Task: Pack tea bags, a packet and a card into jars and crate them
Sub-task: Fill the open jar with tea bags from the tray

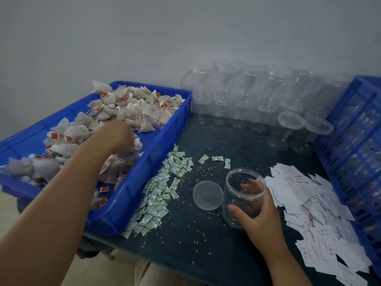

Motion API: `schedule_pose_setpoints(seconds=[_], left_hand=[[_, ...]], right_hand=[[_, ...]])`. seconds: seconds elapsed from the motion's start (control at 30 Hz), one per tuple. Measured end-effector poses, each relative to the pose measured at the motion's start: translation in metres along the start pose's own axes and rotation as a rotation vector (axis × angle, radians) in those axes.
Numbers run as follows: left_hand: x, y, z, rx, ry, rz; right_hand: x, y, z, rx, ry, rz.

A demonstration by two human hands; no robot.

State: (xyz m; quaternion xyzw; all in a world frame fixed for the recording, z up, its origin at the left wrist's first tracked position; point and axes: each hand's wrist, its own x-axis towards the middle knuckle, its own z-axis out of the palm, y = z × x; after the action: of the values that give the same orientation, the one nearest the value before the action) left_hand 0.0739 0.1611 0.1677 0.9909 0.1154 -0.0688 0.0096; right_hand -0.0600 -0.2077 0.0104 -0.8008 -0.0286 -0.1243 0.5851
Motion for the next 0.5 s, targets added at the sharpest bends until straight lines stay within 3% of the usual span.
schedule_pose_setpoints(seconds=[0.13, 0.3, 0.4, 0.5], left_hand=[[-0.016, 0.009, -0.006, -0.354, 0.267, 0.059], [-0.040, 0.031, -0.027, -0.707, 0.449, 0.168], [-0.064, 0.057, -0.038, -0.991, 0.396, 0.315], [-0.084, 0.091, -0.036, -1.168, 0.201, 0.408]], right_hand=[[0.000, 0.000, 0.001, -0.001, -0.005, -0.001], [0.000, 0.000, 0.001, 0.014, -0.002, 0.005], [0.000, -0.001, 0.002, 0.001, -0.007, -0.003], [0.000, 0.000, 0.002, 0.007, -0.008, -0.010]])
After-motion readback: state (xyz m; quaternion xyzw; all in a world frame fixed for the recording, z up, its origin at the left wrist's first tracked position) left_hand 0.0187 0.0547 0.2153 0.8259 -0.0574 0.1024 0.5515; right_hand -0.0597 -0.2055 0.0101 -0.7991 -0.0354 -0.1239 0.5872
